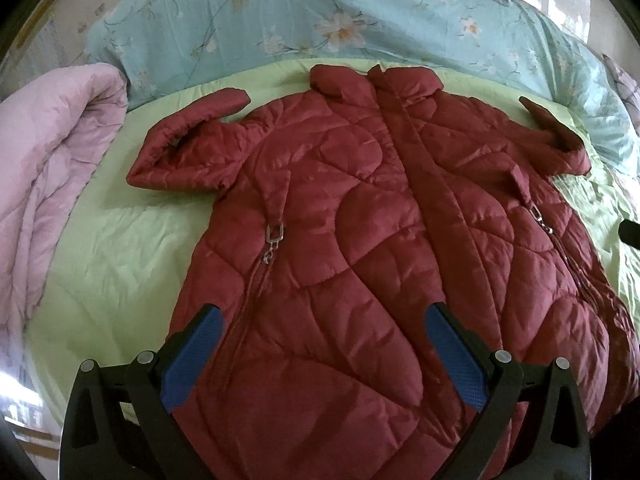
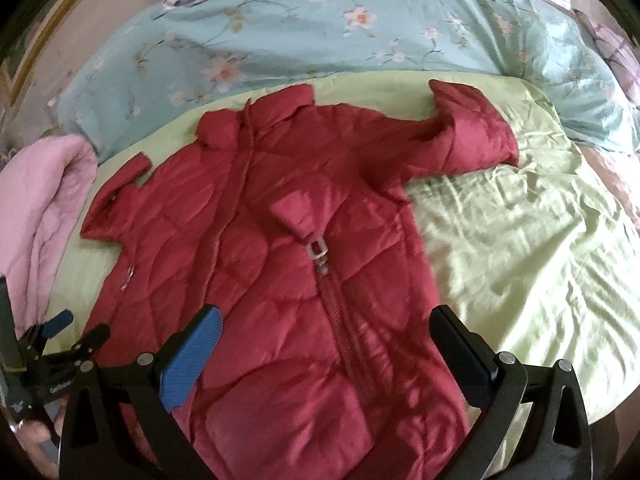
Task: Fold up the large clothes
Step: 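Grasp the jacket sleeve with the right tool and lift it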
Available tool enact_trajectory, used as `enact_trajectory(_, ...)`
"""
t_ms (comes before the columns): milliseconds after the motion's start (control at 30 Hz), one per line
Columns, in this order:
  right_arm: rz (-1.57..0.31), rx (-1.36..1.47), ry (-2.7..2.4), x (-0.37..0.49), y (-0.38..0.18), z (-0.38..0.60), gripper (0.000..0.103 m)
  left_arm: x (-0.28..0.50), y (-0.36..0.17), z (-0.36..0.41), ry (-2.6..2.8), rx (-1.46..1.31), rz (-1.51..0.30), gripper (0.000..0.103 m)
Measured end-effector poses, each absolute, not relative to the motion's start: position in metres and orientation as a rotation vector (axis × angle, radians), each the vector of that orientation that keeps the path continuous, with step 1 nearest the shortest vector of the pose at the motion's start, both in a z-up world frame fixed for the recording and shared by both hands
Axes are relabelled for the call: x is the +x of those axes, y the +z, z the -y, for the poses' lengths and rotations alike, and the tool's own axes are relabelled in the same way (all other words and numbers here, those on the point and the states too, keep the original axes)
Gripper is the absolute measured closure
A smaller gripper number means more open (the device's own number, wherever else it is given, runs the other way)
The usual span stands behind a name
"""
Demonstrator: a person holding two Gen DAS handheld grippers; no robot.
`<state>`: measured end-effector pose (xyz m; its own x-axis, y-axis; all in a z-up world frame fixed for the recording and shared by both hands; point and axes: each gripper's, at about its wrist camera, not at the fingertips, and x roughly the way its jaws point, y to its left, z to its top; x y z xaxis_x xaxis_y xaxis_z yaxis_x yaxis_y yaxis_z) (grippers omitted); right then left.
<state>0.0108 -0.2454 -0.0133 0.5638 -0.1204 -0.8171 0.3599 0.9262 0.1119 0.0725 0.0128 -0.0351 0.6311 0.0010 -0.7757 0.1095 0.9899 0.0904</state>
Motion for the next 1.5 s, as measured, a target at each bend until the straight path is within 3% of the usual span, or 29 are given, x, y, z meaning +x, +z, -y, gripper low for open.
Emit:
enact_trajectory(633,-0.856,0.271,-0.395,0.082,0.01,0.34,0.0,0.121,-0.035,-0.015,-0.05,0.095,-0.872,0.001)
enact_trajectory(1100,-0.948,0.254,-0.579,0.2,-0.01,0.458,0.003,0.153,-0.044,-0.016,-0.057,0.052,-0.901,0.001)
enact_trajectory(1367,-1.104,0.201,-0.719,0.265,-0.051,0.504,0.015,0.168,-0.059,-0.001,-0.051,0.093,-0.931,0.001)
enact_trajectory(1433,-1.144,0.186,-0.745,0.268,-0.061,0.512,0.034,0.172,-0.062,0.001,-0.051,0.097,-0.939,0.001)
enact_trajectory(1500,-1.152,0.212,-0.754,0.264,-0.066,0.522,0.039,0.174,-0.065,0.001,-0.053,0.096,-0.941,0.001)
